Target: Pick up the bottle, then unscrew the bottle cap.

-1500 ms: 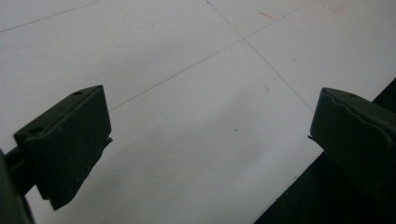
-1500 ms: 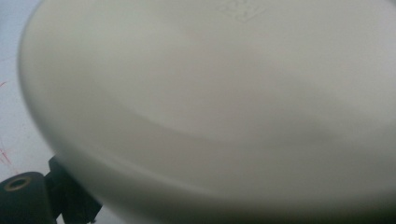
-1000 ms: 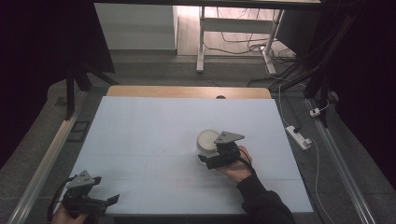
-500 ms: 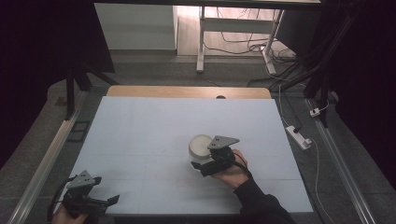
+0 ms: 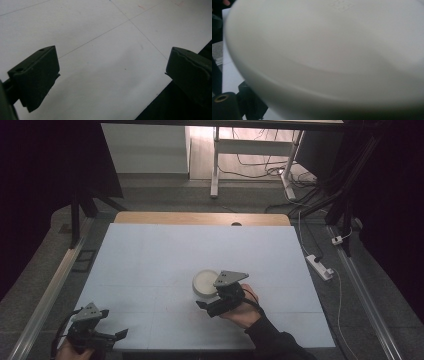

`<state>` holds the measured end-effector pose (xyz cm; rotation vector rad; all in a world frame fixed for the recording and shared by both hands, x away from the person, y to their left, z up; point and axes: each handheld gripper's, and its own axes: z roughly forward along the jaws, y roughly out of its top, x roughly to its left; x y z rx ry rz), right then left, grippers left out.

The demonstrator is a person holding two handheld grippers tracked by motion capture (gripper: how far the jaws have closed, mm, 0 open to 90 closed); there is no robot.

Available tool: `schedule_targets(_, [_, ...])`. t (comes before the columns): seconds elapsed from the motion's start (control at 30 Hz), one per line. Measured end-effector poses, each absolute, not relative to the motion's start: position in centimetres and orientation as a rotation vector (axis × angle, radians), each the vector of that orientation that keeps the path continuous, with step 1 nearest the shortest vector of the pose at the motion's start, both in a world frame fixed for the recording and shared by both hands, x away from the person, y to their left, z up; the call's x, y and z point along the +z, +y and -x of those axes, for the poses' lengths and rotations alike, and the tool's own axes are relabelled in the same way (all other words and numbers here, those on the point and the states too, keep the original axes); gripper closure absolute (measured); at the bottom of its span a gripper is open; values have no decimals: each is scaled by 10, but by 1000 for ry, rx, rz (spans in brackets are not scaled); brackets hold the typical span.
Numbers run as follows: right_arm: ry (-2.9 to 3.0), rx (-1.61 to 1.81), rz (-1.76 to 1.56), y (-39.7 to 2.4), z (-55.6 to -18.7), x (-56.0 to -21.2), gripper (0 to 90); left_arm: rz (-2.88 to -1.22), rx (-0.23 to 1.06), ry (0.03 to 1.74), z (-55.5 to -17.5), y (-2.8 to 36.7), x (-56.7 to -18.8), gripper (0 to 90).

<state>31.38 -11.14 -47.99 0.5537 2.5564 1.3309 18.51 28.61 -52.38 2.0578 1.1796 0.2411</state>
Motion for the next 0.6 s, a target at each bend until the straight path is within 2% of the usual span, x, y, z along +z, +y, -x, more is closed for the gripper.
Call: schedule_targets(0.6, [2581, 1328, -513, -106, -305, -478, 66, -2059, 240, 1187, -186, 286, -524, 0])
